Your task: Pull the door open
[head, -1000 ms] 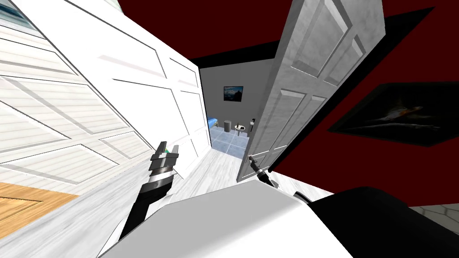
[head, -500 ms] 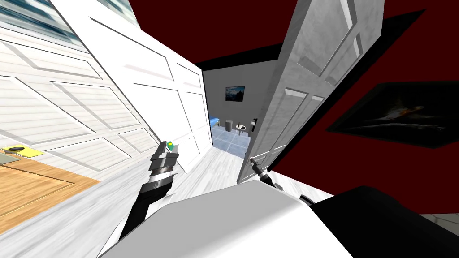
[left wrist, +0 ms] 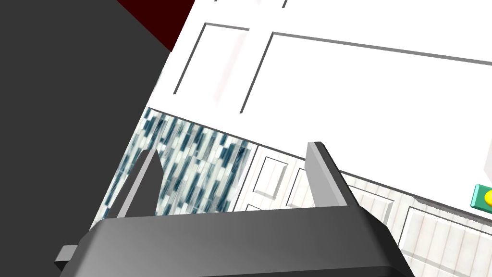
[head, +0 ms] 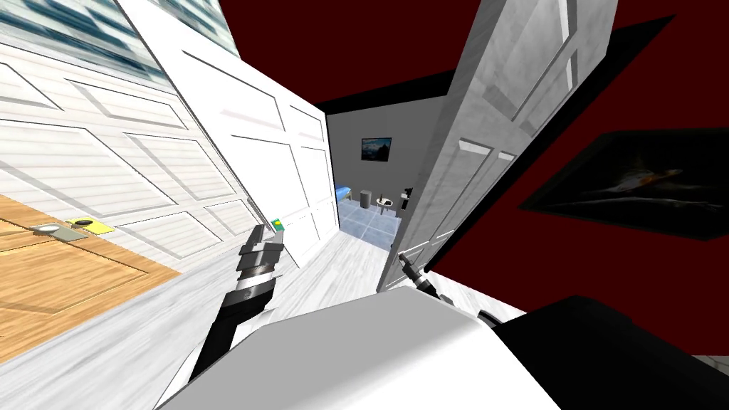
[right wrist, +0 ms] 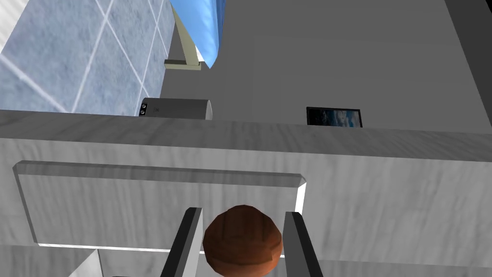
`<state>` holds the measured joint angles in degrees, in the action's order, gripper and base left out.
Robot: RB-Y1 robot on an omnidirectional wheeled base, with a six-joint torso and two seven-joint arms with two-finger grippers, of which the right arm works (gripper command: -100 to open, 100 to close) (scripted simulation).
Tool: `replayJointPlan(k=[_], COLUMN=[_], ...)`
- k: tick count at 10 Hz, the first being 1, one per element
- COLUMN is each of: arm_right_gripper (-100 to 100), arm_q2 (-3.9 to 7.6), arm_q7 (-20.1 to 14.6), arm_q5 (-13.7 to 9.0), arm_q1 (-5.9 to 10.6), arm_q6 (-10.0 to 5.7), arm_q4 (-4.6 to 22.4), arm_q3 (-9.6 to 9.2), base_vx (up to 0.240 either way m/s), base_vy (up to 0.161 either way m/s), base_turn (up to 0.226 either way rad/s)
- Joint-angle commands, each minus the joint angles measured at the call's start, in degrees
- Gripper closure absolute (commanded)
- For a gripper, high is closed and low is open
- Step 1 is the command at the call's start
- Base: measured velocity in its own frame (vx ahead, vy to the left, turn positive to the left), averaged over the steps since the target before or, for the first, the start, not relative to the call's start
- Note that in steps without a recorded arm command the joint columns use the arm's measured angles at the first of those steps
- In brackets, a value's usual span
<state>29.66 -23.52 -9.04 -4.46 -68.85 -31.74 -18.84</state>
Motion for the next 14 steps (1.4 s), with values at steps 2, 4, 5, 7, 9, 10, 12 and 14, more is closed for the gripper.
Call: replayJointPlan(k=[2,4,5,7,9,10,12,14], arm_right_gripper=[100,100,100,100,100,100,100,100], arm_q2=[0.46,0.93,1.17,1.61,1.96,1.65,1.58,1.57], arm_q7=[-0.31,-0.57,-0.7,-0.93,-1.12,-1.02,-1.47,-1.58], arm_q5=[-0.16,-0.39,-0.51,-0.73,-0.9,-0.73,-1.05,-1.15], arm_q1=[-0.43,-0.74,-0.89,-1.17,-1.39,-1.27,-0.02,0.33], arm_q6=[-1.41,-2.68,-3.32,-4.48,-5.41,-4.96,-8.02,-8.79], arm_q4=[0.58,1.18,1.48,2.03,2.47,2.5,5.95,6.81], arm_q3=[-0.67,-1.21,-1.49,-1.99,-2.38,-2.41,-4.72,-5.28], base_vx=[-0.186,-0.191,-0.207,-0.223,-0.179,-0.076,-0.147,-0.1], base_vy=[-0.088,-0.085,-0.094,-0.087,-0.095,-0.03,-0.06,-0.032], base_turn=[0.16,0.17,0.152,0.159,0.127,0.025,0.06,0.01])
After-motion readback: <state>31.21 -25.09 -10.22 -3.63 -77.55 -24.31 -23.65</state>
